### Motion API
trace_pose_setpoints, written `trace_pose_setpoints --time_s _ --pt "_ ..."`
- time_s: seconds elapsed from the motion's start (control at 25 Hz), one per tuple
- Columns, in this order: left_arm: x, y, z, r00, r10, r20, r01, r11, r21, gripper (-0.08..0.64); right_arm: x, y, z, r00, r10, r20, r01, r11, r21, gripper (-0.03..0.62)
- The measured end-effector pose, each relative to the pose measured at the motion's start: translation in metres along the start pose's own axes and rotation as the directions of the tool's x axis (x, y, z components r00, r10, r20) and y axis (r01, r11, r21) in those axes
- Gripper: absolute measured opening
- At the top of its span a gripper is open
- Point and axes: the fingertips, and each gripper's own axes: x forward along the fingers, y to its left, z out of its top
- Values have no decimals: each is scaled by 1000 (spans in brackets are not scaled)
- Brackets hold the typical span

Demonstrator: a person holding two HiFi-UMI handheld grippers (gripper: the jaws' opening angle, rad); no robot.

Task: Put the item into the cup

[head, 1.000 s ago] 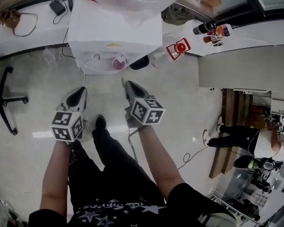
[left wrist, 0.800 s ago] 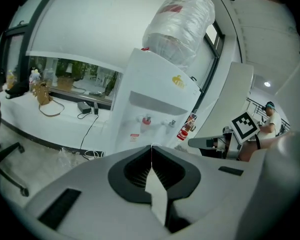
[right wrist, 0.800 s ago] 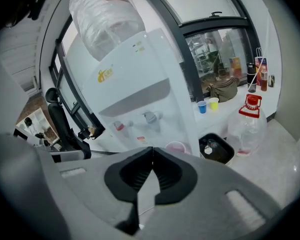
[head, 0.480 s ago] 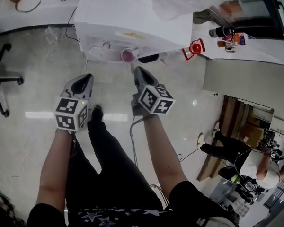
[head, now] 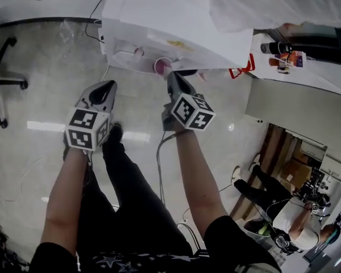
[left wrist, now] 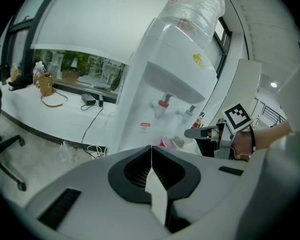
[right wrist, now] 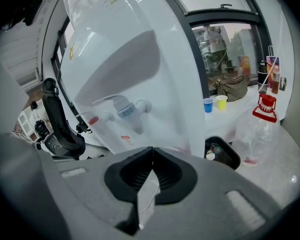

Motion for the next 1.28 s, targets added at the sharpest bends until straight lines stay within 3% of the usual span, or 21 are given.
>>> trace_pose_setpoints --time_s 0.36,0.48,0.6,0.84,1.28 --pt "9 10 -1 1000 8 18 -8 1000 -18 9 27 -6 0 1000 18 -7 -18 1000 -22 2" --pt "12 9 2 1000 8 12 -8 1000 7 9 34 -9 1 1000 19 -10 -19 1000 -18 2" --pt "13 5 2 1000 -10 -2 10 999 42 9 42 -12 -2 1000 11 -22 -11 1000 -25 2" --pt "15 11 3 1000 -11 25 10 999 32 9 56 -15 -12 999 -10 -49 7 997 -75 2" --pt "14 20 6 1000 -5 25 5 1000 29 9 65 -21 -27 993 -56 -101 49 996 -69 5"
